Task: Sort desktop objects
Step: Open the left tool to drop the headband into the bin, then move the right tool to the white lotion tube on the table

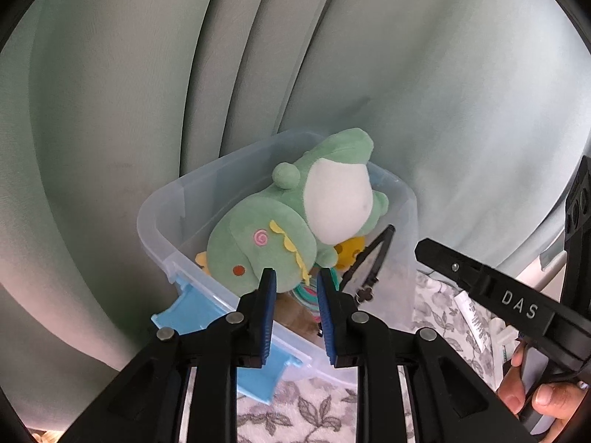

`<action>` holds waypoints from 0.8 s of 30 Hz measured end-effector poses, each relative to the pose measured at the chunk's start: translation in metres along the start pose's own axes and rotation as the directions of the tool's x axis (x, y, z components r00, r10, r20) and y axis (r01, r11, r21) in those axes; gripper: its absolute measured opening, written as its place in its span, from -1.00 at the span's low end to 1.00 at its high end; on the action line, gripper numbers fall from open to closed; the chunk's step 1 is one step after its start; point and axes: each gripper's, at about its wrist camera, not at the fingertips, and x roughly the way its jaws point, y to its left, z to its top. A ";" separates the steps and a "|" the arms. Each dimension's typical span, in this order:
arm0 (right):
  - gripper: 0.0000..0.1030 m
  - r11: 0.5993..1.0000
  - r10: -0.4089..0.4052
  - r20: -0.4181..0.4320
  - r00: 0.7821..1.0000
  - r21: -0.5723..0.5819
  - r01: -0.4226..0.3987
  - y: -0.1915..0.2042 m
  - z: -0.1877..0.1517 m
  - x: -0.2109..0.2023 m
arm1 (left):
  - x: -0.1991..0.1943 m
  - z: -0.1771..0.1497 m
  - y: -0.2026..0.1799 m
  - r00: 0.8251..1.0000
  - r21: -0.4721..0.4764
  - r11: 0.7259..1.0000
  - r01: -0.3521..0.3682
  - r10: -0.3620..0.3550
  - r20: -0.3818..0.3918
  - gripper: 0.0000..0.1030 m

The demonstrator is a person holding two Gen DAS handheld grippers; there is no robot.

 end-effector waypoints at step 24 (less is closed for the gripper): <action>-0.01 0.999 -0.021 0.011 1.000 0.033 0.021 -0.012 -0.056 -0.074 | -0.048 -0.042 -0.103 0.999 0.036 0.999 0.030 -0.030 -0.013 0.08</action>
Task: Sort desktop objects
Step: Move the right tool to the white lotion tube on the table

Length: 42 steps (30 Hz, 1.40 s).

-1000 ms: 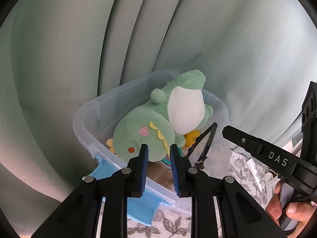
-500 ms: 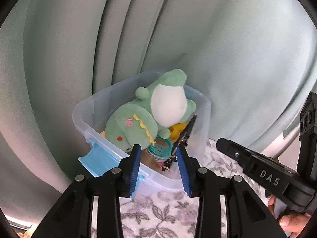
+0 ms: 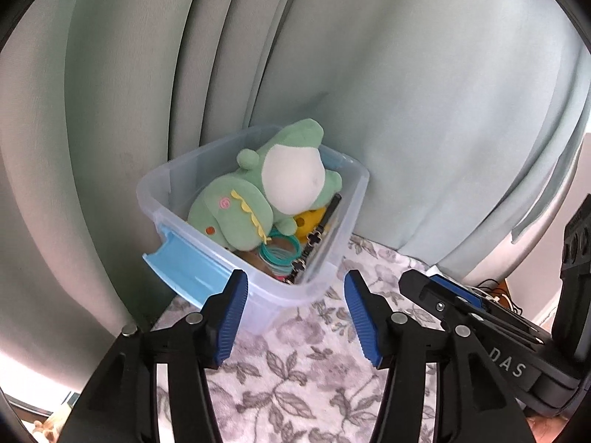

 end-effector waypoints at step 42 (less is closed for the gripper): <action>0.34 0.907 -0.211 -0.100 0.972 0.352 0.232 -0.228 -0.079 -0.027 | 0.130 -0.068 -0.150 0.946 0.209 0.957 0.201 -0.134 -0.294 0.11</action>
